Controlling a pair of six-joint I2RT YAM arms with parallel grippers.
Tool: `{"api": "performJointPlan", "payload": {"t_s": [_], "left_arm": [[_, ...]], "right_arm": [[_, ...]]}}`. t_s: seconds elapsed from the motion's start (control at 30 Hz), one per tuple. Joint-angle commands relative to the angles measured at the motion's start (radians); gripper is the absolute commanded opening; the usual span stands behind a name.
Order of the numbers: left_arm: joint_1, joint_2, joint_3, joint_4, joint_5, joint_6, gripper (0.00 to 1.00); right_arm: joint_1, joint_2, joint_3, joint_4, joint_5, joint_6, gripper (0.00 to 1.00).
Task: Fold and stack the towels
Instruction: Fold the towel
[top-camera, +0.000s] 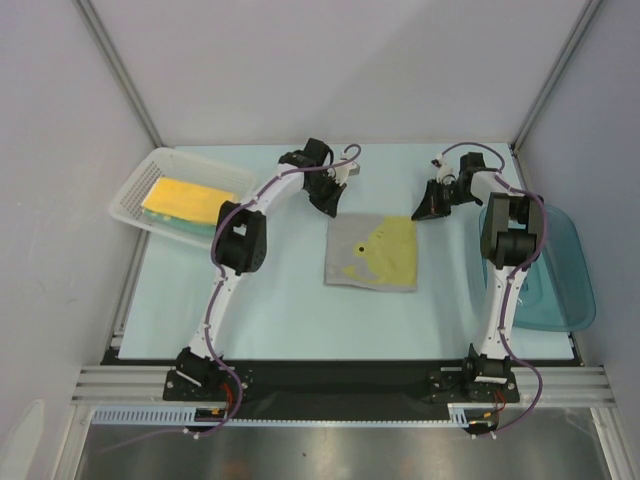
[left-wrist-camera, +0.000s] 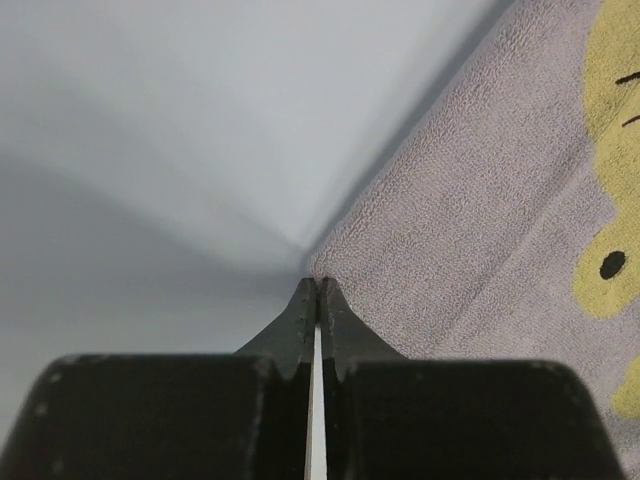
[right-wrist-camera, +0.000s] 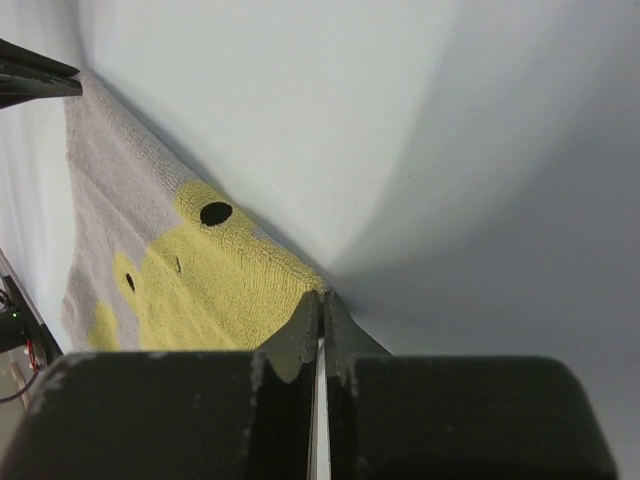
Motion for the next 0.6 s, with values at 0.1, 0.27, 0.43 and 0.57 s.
{"api": "performJointPlan", "payload": {"t_s": [0.1,0.27,0.43,0.57], "left_arm": [[0.002,-0.022,0.024,0.017,-0.044,0.032,0.0],[0.002,-0.061,-0.03,0.053,-0.049,0.044,0.01],[0.003,-0.082,-0.062,0.088,-0.035,0.042,0.0],[0.003,-0.113,-0.067,0.117,-0.037,0.027,0.0]], "right_arm": [[-0.011,-0.022,-0.001,0.082,0.057,0.015,0.0],[-0.011,-0.039,-0.013,0.121,0.06,0.026,0.0],[-0.009,-0.047,-0.016,0.147,0.037,0.037,0.0],[-0.008,-0.071,-0.031,0.182,0.029,0.041,0.0]]}}
